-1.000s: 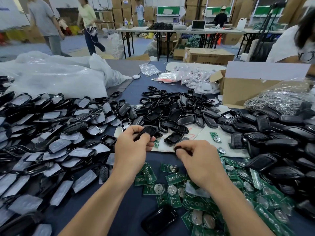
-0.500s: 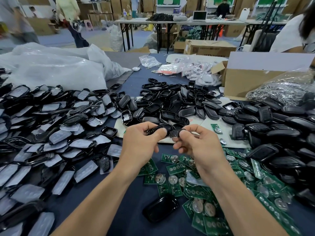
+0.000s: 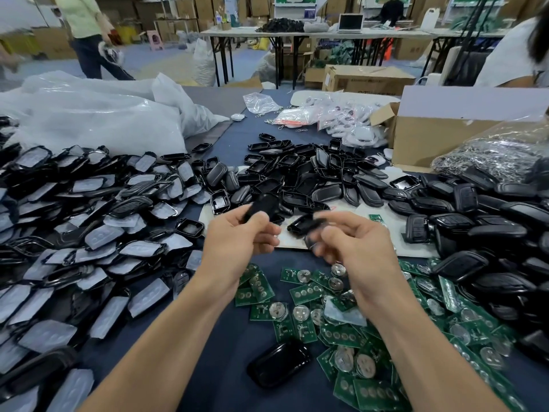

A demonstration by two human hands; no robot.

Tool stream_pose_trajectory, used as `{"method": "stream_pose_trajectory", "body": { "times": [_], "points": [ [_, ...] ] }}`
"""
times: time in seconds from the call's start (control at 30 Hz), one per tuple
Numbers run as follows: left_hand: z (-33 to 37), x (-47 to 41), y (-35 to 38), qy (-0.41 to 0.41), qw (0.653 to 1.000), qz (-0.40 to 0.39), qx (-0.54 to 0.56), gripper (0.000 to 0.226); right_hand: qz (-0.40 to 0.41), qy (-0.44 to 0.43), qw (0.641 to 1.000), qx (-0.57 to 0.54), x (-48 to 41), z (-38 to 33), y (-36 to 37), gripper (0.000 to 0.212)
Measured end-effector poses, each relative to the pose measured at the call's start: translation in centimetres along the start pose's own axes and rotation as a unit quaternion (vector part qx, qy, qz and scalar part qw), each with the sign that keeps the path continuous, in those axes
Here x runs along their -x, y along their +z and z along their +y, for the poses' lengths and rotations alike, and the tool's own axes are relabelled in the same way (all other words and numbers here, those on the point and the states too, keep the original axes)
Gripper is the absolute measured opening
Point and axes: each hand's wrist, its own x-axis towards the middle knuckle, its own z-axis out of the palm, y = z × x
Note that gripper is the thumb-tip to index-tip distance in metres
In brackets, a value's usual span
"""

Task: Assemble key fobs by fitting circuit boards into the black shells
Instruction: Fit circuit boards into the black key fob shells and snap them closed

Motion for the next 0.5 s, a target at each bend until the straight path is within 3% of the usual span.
{"method": "stream_pose_trajectory", "body": {
  "times": [0.07, 0.1, 0.17, 0.27, 0.37, 0.43, 0.5],
  "points": [
    [0.2, -0.4, -0.3, 0.014, 0.998, 0.058, 0.028, 0.016, -0.071, -0.006, 0.997, 0.013, 0.0, 0.1, 0.2, 0.066],
    [0.3, -0.5, -0.5, 0.023, 0.996, 0.078, 0.028, 0.016, -0.078, -0.025, 0.994, 0.073, 0.0, 0.3, 0.2, 0.073],
    [0.2, -0.7, -0.9, 0.036, 0.995, 0.098, 0.006, 0.019, -0.045, -0.075, 0.968, 0.236, 0.1, 0.5, 0.1, 0.06],
    [0.2, -0.5, -1.0, 0.048, 0.994, 0.097, -0.029, 0.023, -0.066, -0.095, 0.902, 0.416, 0.7, 0.3, 0.2, 0.014],
    [0.3, -0.3, -0.6, 0.053, 0.994, 0.083, -0.044, 0.026, -0.109, -0.079, 0.827, 0.546, 1.3, 0.5, 1.2, 0.021],
    [0.2, -0.2, -0.4, 0.055, 0.994, 0.072, -0.061, 0.033, -0.111, -0.09, 0.827, 0.543, 1.7, 0.3, 1.8, 0.011],
    [0.1, 0.0, -0.4, 0.054, 0.993, 0.053, -0.095, 0.042, -0.115, -0.087, 0.849, 0.509, 1.7, 0.6, 1.7, 0.017]
  ]
}}
